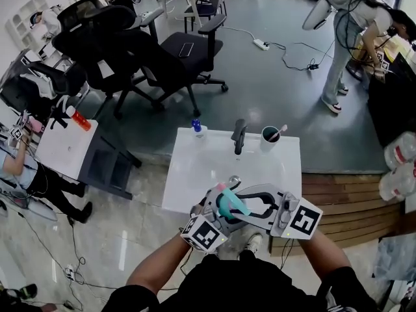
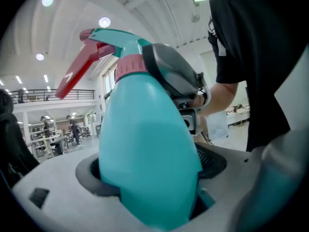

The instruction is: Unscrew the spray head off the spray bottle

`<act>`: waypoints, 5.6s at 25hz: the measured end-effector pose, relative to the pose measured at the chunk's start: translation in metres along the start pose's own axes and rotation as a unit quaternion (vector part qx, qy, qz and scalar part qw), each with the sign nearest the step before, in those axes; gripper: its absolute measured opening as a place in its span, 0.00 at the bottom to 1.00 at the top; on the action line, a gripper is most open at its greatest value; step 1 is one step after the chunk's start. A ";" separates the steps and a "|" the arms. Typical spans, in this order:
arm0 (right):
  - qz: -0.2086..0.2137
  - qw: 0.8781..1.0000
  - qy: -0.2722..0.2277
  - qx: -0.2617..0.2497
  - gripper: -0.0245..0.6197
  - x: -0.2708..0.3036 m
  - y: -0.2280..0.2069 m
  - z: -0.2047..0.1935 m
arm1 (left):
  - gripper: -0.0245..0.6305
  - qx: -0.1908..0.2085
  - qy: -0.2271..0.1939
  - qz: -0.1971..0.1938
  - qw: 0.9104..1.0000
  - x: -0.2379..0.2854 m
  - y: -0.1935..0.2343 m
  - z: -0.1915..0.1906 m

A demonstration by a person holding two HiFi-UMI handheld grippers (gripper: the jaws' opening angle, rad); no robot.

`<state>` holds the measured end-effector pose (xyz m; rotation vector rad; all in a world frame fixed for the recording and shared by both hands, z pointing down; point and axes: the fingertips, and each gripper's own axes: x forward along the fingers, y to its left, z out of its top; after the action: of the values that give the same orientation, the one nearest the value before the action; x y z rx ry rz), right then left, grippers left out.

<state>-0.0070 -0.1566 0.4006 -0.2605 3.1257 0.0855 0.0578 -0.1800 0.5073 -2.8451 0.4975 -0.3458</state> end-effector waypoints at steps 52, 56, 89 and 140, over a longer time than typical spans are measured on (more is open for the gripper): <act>0.065 0.996 -0.027 0.051 0.25 -0.013 0.010 -0.003 | 0.74 -0.024 -0.026 -0.098 0.995 0.002 -0.033 0.006; -0.029 0.996 -0.060 0.064 0.28 -0.012 -0.019 -0.003 | 0.74 -0.059 0.013 -0.012 0.998 0.007 0.000 -0.013; 0.089 0.993 -0.023 0.069 0.24 -0.019 -0.001 0.011 | 0.74 -0.016 0.001 -0.166 0.986 -0.001 -0.033 0.010; -0.083 0.994 -0.024 0.059 0.25 0.003 -0.019 -0.003 | 0.74 -0.032 0.018 0.031 0.999 0.007 0.011 -0.013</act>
<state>-0.0071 -0.1759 0.4026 -0.5074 3.0312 -0.0915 0.0575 -0.1953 0.5181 -2.8821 0.6132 -0.3776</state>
